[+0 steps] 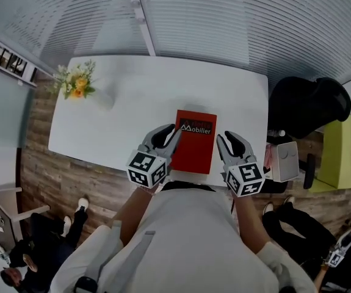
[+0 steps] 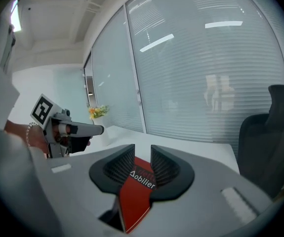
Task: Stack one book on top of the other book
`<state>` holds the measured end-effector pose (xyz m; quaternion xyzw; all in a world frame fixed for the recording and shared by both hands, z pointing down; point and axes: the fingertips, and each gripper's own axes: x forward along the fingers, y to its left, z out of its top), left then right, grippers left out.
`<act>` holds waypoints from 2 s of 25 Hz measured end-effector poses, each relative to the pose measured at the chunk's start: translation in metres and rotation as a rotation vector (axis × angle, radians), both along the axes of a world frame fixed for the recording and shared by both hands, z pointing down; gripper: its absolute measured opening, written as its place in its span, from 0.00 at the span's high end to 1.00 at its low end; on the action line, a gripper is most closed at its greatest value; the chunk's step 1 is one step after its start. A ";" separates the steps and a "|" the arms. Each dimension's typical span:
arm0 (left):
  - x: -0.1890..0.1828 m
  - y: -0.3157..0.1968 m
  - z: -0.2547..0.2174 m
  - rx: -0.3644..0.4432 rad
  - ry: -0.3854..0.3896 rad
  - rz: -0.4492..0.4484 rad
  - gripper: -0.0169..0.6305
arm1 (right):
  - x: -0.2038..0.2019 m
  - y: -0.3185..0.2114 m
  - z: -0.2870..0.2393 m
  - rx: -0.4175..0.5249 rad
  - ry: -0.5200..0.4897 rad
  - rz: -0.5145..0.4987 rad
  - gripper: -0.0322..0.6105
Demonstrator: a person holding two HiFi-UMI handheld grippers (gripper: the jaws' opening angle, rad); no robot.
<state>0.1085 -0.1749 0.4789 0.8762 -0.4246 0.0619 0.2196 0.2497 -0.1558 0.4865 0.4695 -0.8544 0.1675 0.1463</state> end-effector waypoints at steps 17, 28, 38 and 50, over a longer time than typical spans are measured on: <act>0.007 0.006 -0.123 0.197 0.088 0.038 0.97 | -0.016 0.003 -0.134 0.239 0.031 -0.060 0.88; 0.012 0.017 -0.180 0.282 0.065 0.056 0.97 | -0.021 0.016 -0.201 0.334 0.036 -0.075 0.89; 0.017 0.024 -0.200 0.327 0.046 0.052 0.97 | -0.021 0.025 -0.227 0.372 0.044 -0.083 0.90; 0.015 0.027 -0.206 0.335 0.054 0.049 0.97 | -0.021 0.030 -0.232 0.387 0.057 -0.081 0.91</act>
